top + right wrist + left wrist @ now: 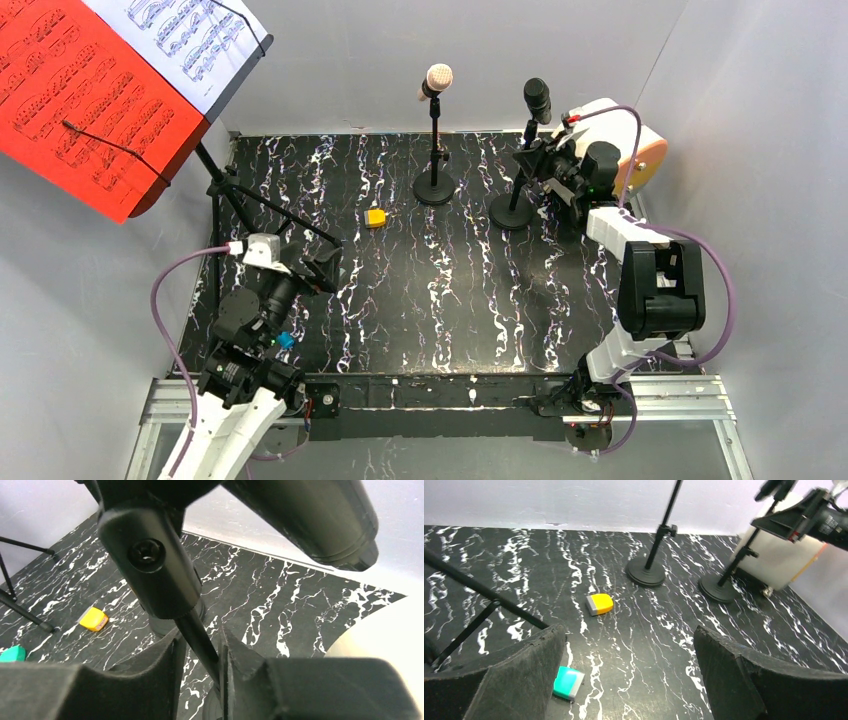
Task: Pack up the instrument practice props
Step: Move the microphone stand with the microphone to the center of the board.
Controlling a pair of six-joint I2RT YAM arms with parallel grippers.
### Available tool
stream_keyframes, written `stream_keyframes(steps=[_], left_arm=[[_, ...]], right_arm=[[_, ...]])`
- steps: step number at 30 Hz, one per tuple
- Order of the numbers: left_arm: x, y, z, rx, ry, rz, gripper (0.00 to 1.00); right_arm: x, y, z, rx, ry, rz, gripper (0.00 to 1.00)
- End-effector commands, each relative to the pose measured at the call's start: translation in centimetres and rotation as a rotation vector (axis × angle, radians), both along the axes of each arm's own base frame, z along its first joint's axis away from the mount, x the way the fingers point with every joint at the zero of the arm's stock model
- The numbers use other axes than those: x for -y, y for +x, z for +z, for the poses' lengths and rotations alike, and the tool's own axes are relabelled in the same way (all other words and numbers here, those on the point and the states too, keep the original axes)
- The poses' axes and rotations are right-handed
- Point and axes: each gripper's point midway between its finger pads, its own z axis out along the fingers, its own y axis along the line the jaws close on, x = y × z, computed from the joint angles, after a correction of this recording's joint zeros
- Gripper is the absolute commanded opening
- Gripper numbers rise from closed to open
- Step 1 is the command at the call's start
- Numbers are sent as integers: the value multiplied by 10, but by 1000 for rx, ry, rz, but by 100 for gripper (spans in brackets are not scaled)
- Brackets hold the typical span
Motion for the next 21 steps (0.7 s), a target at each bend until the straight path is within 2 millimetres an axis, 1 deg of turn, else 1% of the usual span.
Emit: stream_keyframes(steps=[1,4,7,10,11,14,16,18,21], left_arm=[[33,-5,0,26,73,-195,98],[53,-9,5,41,85,-314,98],[65,-6,15,66,97,-370,98],[77,0,23,85,108,-420,98],[82,2,25,90,107,-444,98],[96,10,28,87,91,-496,98],[105,19,28,81,70,-523,98],[115,24,32,85,40,-554,98],[130,31,36,72,23,-611,96]], right_arm=[[-11,-2,28,95,10,82,30],[-15,-14,29,92,15,114,13],[-22,-35,36,117,19,138,1],[-36,-59,40,134,11,173,1],[-42,-68,39,136,3,184,1],[-67,-97,41,167,-33,206,1],[-85,-121,44,194,-29,232,1],[-99,-142,46,216,-26,234,1],[-114,-167,46,236,-36,218,1]])
